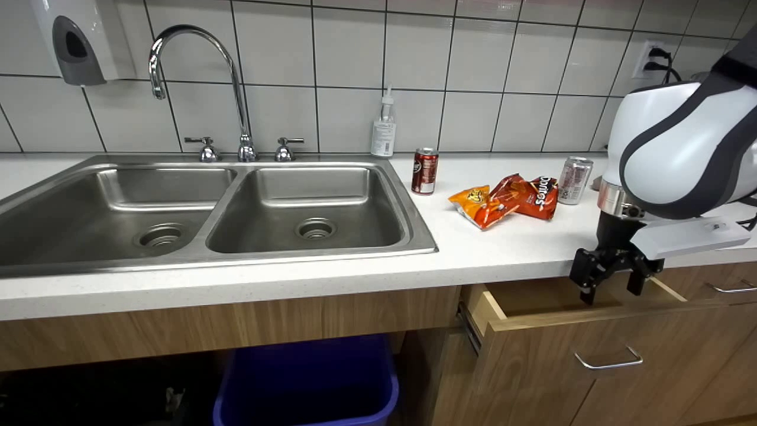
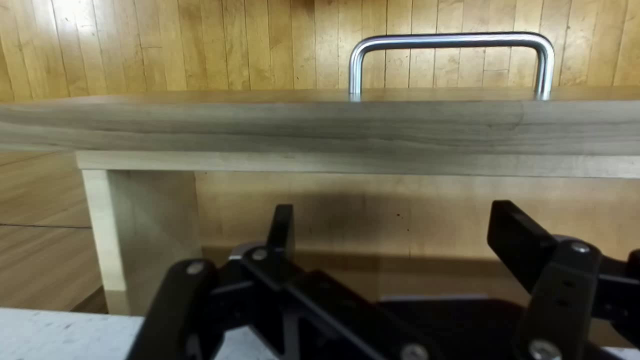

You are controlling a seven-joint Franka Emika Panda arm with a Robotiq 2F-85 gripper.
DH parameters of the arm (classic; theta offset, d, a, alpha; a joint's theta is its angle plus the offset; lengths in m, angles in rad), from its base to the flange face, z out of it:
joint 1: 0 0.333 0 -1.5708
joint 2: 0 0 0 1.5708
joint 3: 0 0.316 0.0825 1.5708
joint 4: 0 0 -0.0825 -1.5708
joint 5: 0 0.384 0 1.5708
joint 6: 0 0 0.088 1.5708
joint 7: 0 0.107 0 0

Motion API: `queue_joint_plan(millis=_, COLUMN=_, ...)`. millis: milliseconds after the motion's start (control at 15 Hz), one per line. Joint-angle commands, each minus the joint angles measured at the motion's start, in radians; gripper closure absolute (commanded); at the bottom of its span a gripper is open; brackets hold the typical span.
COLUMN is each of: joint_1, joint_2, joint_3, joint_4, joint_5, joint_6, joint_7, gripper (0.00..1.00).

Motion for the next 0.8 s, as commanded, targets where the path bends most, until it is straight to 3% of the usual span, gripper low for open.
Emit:
queue_joint_plan(millis=0, joint_1=0.023, joint_2=0.021, joint_3=-0.018, joint_4=0.015, joint_5=-0.021, joint_6=0.006, joint_7=0.033, gripper=0.00)
queue_joint_plan(millis=733, joint_1=0.039, joint_2=-0.025, joint_3=-0.032, joint_4=-0.039, joint_5=-0.026, joint_6=-0.028, joint_7=0.030, gripper=0.00)
